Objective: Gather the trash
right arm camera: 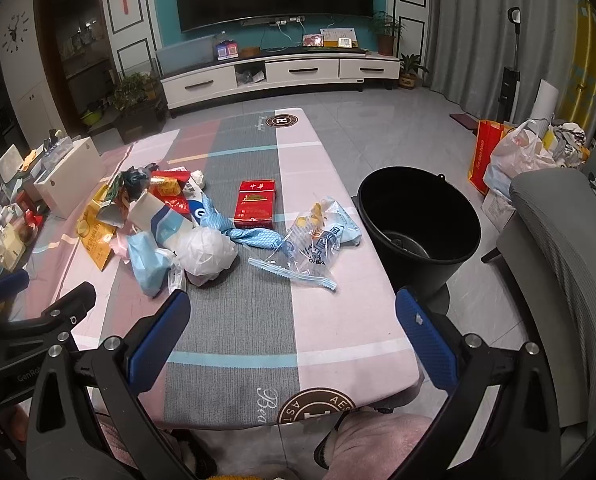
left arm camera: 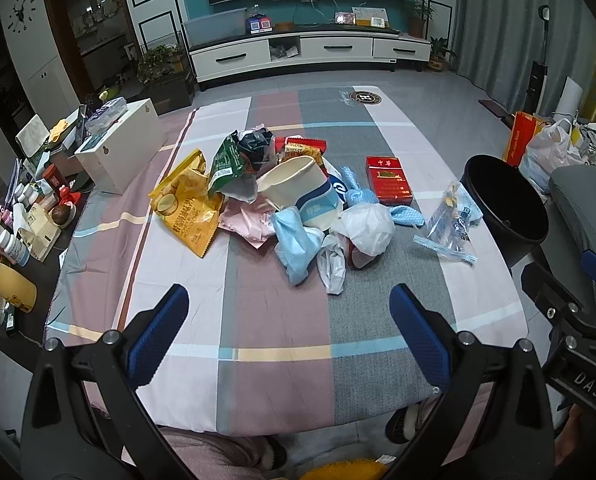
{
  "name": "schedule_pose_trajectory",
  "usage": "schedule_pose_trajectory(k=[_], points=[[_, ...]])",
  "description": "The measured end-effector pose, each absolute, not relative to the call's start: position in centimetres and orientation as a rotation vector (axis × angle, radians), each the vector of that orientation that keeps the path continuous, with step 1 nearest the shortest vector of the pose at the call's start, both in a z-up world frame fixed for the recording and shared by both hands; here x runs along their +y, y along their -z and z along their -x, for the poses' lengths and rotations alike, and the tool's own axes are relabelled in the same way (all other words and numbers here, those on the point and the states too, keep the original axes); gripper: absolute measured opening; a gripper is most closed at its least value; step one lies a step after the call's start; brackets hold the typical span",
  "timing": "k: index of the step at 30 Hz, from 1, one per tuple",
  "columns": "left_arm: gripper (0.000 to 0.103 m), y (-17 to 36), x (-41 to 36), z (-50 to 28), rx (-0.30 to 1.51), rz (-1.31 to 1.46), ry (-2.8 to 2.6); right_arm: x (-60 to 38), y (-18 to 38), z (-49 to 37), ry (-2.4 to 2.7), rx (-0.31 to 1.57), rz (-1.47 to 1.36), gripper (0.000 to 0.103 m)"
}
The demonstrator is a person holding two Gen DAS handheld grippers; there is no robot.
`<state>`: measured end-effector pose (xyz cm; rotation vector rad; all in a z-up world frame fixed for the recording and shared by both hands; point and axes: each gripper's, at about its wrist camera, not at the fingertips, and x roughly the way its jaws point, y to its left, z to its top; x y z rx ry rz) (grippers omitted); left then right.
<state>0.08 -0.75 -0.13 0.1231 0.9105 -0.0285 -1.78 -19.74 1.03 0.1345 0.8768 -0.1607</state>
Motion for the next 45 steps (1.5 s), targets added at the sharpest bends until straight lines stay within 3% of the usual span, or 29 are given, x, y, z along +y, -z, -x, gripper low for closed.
schedule_pose_trajectory(k=[45], points=[[0.100,0.03,-0.50,0.22,0.908,-0.130,0.021,-19.42,-0.66,1.84,0.151,0.881,-0.133,0.100]])
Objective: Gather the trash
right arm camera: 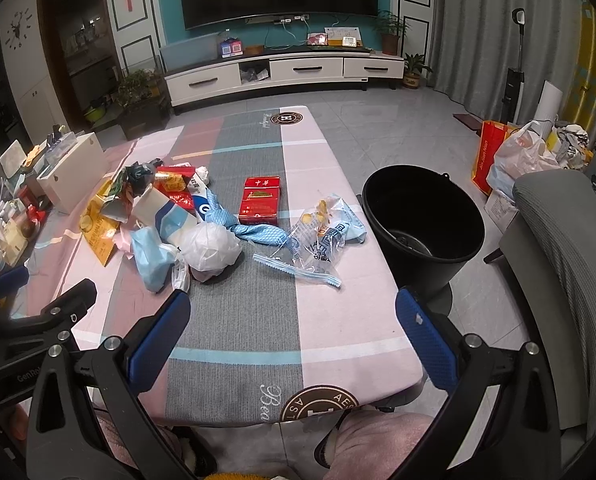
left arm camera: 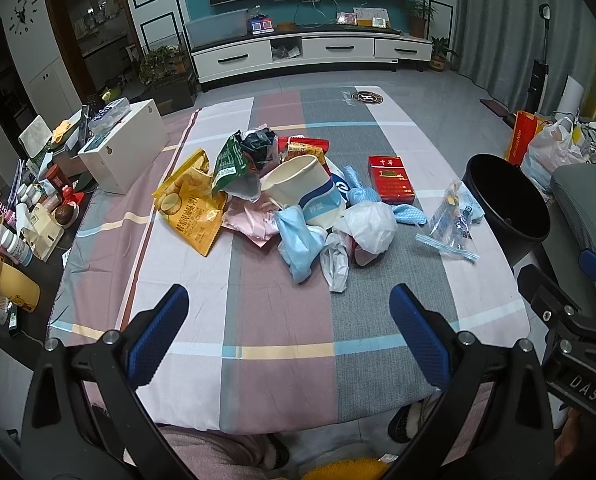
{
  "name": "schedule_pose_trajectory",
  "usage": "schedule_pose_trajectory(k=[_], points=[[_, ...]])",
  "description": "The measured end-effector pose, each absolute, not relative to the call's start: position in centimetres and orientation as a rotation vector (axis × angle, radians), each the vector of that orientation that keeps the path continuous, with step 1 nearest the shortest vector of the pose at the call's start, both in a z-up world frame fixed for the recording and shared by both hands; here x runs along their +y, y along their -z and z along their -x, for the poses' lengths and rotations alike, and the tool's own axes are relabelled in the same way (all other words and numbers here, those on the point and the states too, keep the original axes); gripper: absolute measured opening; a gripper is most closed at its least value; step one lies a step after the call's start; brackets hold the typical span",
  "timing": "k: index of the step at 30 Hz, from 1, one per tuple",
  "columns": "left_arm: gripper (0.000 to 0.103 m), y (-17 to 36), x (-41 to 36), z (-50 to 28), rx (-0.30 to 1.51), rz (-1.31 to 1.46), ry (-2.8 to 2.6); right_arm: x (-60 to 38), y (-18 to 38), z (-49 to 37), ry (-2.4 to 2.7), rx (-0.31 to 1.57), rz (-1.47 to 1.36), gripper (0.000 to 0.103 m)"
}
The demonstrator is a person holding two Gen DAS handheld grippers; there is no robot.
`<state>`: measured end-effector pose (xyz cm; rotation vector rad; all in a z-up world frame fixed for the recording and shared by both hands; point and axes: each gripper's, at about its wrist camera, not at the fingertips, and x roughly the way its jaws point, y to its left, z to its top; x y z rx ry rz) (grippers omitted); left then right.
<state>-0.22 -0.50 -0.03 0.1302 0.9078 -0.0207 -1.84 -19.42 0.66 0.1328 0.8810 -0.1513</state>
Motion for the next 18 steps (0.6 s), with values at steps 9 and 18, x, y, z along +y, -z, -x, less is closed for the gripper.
schedule_pose_trajectory(k=[9,18], points=[[0.100,0.12,-0.38,0.26,0.907,-0.129,0.018,-19.24,-0.57,1.87,0.149,0.882,-0.131,0.100],[0.100,0.12,-0.36,0.25,0.907,-0.130,0.018,-19.21,-0.50,1.86,0.150,0.881,-0.131,0.100]])
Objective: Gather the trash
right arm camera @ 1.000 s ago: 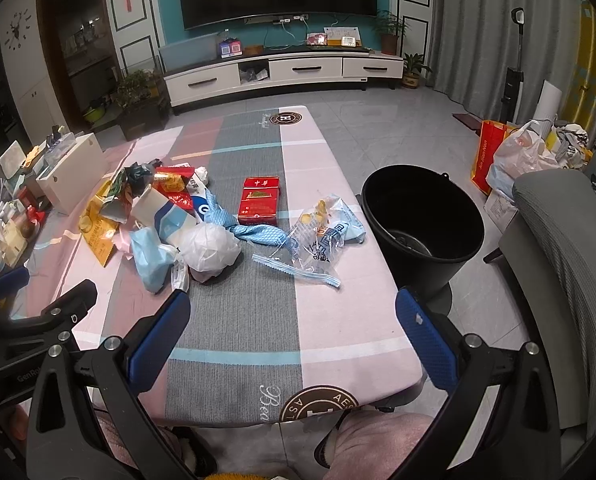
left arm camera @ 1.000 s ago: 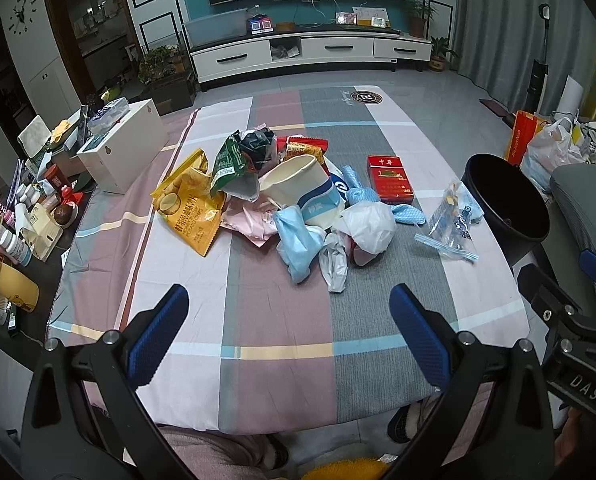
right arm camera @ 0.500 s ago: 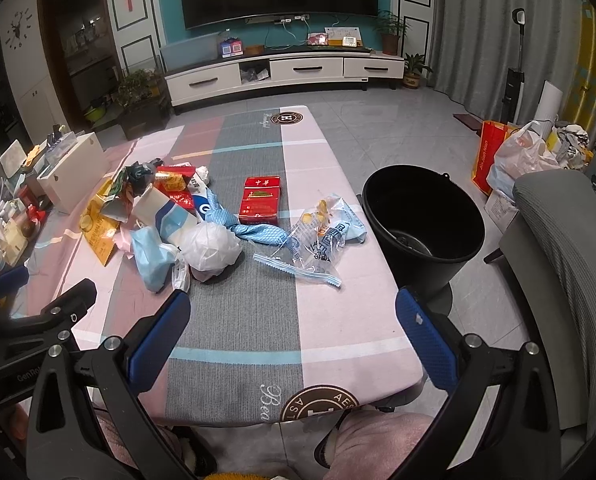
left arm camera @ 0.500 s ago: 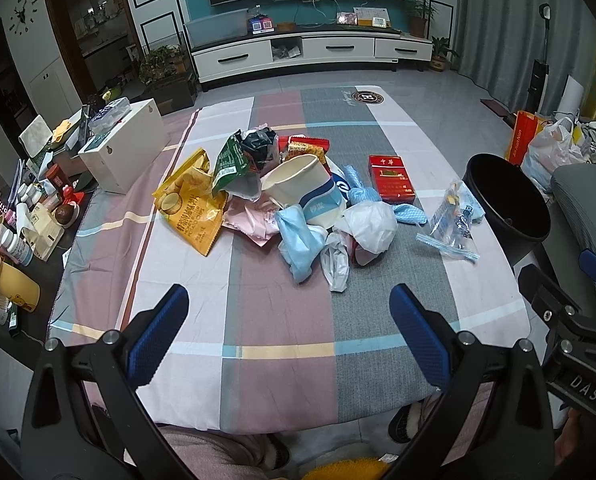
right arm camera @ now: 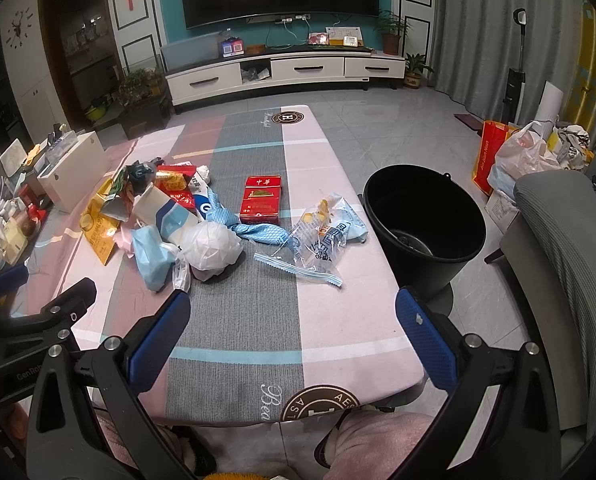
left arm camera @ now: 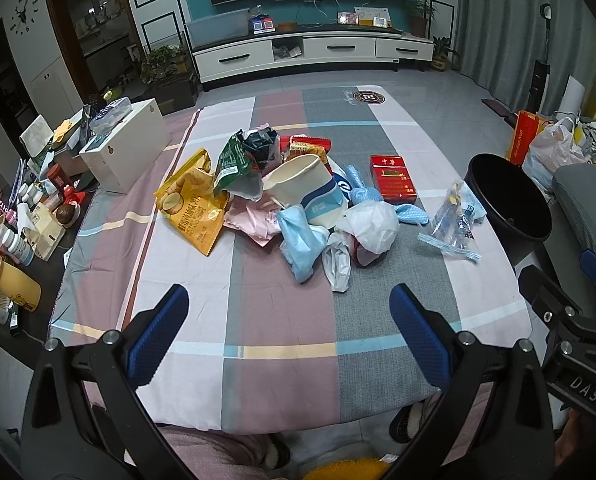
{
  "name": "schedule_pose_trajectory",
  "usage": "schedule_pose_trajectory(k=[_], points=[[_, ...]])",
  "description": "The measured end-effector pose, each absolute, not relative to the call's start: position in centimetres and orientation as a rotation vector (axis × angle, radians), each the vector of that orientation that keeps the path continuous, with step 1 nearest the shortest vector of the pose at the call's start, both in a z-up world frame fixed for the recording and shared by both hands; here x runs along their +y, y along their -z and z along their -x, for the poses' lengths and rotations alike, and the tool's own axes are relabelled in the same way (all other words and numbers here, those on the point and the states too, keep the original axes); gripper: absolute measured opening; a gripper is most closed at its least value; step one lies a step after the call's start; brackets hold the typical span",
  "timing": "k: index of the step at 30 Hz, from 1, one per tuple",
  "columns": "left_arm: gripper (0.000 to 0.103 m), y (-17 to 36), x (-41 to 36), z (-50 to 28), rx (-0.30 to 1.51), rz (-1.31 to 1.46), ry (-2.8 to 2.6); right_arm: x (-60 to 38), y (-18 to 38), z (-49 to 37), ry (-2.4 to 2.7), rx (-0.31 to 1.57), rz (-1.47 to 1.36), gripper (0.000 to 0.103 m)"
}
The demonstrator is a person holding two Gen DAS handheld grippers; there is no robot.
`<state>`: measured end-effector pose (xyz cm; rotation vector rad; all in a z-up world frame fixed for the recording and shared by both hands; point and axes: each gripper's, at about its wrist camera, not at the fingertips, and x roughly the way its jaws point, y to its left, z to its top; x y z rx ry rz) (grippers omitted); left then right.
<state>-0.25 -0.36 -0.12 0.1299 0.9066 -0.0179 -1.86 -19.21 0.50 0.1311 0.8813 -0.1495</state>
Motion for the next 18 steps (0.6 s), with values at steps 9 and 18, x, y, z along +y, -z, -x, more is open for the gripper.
schedule_pose_trajectory(k=[9,18], points=[[0.100,1.4,1.4,-0.4,0.918,-0.029,0.086,-20.9,1.3,1.6,0.066,0.877,-0.211,0.100],[0.100,6.4,6.2,-2.8,0.913,0.213,0.240,-23.6,7.3,-1.3,-0.065,0.942,-0.260,0.100]])
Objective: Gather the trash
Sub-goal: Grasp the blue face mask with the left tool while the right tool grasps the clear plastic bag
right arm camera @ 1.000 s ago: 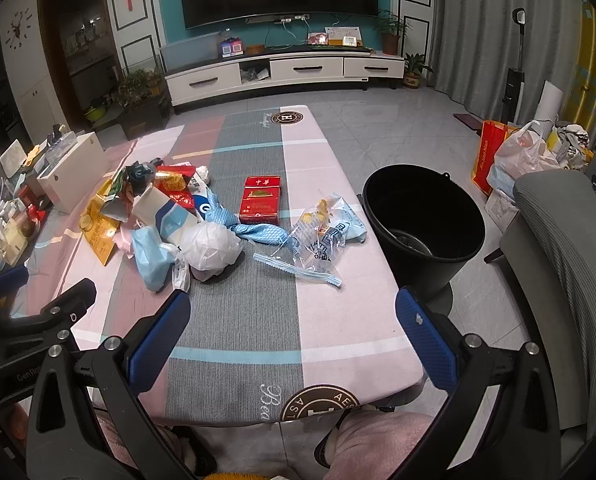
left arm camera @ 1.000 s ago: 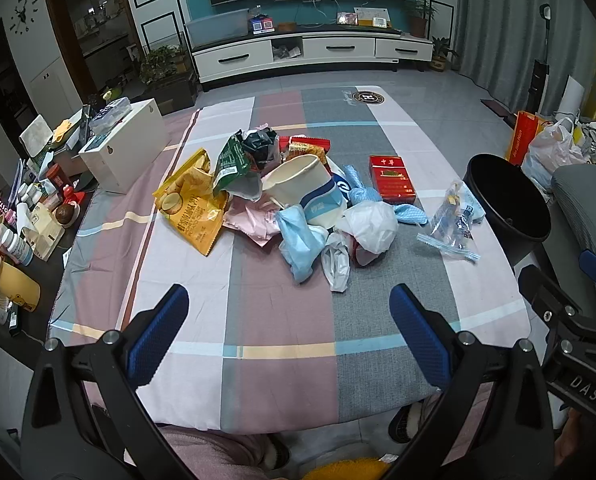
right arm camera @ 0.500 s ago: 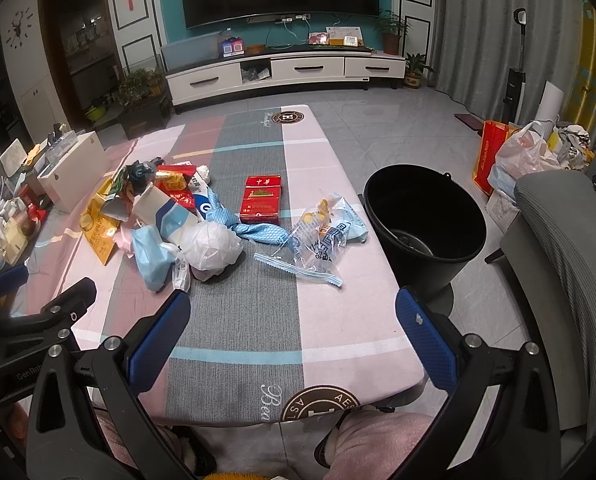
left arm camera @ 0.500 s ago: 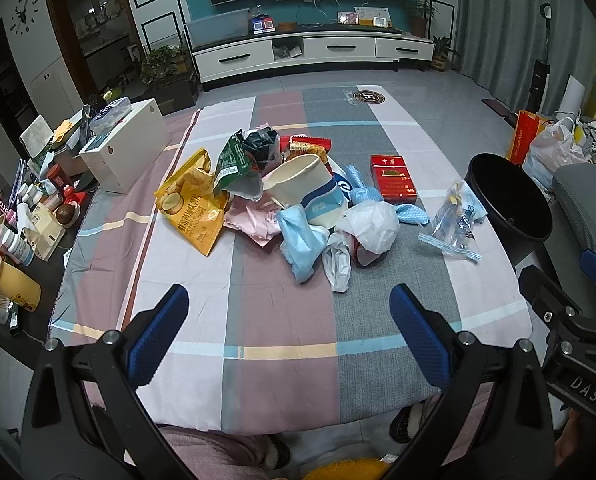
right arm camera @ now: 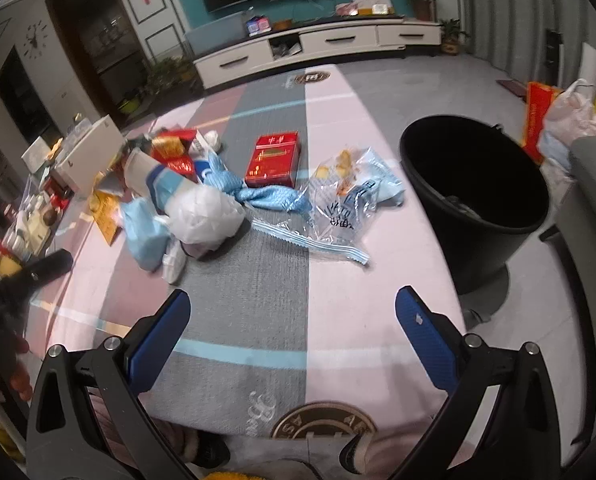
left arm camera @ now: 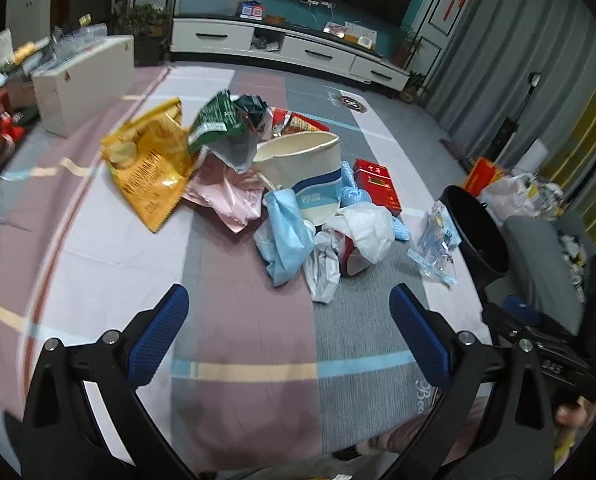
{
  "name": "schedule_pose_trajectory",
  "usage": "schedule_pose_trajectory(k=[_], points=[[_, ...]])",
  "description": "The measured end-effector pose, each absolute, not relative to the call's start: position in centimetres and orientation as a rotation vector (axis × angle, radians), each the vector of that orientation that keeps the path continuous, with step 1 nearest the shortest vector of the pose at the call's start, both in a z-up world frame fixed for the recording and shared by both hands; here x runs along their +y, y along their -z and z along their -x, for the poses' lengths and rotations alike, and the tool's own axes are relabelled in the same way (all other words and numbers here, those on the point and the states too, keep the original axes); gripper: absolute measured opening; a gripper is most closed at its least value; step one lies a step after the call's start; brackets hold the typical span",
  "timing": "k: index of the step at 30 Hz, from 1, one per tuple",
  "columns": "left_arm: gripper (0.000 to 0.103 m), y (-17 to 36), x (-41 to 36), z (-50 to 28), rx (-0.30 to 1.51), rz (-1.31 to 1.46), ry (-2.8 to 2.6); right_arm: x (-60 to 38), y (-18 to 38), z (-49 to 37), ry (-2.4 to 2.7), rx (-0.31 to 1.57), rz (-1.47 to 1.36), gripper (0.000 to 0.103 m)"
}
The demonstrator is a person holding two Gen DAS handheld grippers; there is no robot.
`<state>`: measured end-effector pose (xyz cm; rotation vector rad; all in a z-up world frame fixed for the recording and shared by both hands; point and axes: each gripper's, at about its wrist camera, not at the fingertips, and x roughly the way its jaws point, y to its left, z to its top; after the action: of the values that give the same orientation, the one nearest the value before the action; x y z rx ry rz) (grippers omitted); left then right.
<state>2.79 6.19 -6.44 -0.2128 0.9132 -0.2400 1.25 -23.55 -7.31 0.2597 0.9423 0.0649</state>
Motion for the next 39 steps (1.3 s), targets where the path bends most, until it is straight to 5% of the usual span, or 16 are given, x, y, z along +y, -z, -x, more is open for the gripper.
schedule_pose_trajectory(k=[13,19,22,24,27,30,33,35,39], points=[[0.095,9.0,4.3,-8.9,0.879,0.254,0.355,-29.0,10.2,-9.3,-0.026,0.936,-0.445,0.100],[0.075,11.0,3.4,-10.2,0.925,0.204,0.321,-28.4,12.7,-11.5,-0.025,1.031,-0.481,0.100],[0.055,11.8,3.5,-10.7,0.950,0.229,0.307,-27.8,13.4,-12.2,0.005,1.049,-0.469,0.100],[0.027,12.1,3.6,-11.0,0.959,0.239,0.288,-27.4,13.3,-12.4,0.029,1.047,-0.451,0.101],[0.019,12.2,4.1,-10.8,0.961,0.265,0.274,-27.0,13.4,-12.4,0.038,1.042,-0.433,0.100],[0.015,11.5,4.6,-10.2,0.930,0.274,0.270,-26.4,13.4,-12.3,0.057,1.028,-0.372,0.086],[0.013,10.4,5.0,-9.3,0.895,0.267,0.289,-26.0,13.4,-12.2,0.071,1.017,-0.315,0.062],[0.013,9.8,5.0,-8.7,0.880,0.262,0.307,-26.1,13.4,-12.0,0.077,1.014,-0.309,0.036],[0.012,8.7,5.3,-7.2,0.863,0.272,0.355,-26.6,12.8,-10.9,0.049,0.993,-0.363,0.030]])
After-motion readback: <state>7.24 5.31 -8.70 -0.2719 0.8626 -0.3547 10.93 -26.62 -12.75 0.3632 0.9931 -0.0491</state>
